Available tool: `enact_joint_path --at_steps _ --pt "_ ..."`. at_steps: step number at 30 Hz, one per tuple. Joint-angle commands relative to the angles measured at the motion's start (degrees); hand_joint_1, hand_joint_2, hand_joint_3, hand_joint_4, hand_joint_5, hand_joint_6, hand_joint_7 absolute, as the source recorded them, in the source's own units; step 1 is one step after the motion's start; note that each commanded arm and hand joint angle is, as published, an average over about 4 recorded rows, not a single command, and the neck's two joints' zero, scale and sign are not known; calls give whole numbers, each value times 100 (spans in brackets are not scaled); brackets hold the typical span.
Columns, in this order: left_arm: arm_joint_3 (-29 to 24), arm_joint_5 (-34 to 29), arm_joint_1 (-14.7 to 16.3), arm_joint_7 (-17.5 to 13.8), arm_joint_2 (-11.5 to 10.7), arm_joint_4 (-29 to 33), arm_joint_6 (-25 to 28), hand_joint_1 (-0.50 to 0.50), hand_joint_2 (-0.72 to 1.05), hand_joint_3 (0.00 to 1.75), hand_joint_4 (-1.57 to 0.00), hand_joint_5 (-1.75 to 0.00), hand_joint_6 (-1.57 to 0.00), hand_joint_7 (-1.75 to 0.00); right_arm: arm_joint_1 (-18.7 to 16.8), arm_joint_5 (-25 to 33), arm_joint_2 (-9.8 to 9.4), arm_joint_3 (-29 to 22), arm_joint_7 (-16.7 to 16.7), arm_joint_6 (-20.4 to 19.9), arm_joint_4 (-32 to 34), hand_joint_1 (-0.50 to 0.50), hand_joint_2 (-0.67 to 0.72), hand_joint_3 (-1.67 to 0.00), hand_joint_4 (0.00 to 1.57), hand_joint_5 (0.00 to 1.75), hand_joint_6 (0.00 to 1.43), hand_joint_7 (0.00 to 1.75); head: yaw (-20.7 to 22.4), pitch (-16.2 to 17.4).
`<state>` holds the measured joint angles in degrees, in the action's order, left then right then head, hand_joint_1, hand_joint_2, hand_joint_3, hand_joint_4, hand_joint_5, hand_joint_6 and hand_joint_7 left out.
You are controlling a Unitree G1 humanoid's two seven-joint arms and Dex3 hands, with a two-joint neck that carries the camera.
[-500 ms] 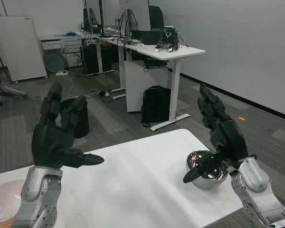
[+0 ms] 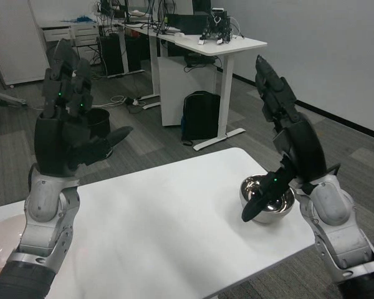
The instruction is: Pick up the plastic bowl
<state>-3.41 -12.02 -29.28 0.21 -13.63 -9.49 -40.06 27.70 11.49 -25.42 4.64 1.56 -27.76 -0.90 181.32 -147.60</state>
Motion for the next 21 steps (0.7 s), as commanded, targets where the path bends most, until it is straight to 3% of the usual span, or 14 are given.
enact_joint_path --at_steps 1,9,13,15,18,21 --pt "-2 6 50 23 27 -7 -11 -50 69 0 0 0 0 0 -55 29 19 -62 -24 -8 19 -46 47 0 0 0 0 0 31 4" --pt "-98 90 243 23 40 92 51 -50 72 0 0 0 0 0 -63 37 19 -37 -24 -1 -42 -46 47 0 0 0 0 0 258 43" --pt "-364 290 406 32 78 345 198 -50 78 4 0 0 0 0 -63 40 23 -26 -24 -10 -102 -47 47 0 0 0 0 0 896 3" --pt "-727 433 562 39 139 604 319 -50 74 4 0 0 0 0 -63 48 21 -24 -24 -21 -181 -46 47 0 0 0 0 0 1617 -33" --pt "-1201 608 777 54 234 980 475 -50 69 0 0 0 0 0 -61 55 19 -18 -24 -56 -339 -46 47 0 0 0 0 0 3564 72" --pt "-1601 690 946 124 370 1156 563 -50 69 2 0 0 0 0 -39 59 19 -16 -24 -117 -543 -46 47 0 0 0 0 0 5236 322"
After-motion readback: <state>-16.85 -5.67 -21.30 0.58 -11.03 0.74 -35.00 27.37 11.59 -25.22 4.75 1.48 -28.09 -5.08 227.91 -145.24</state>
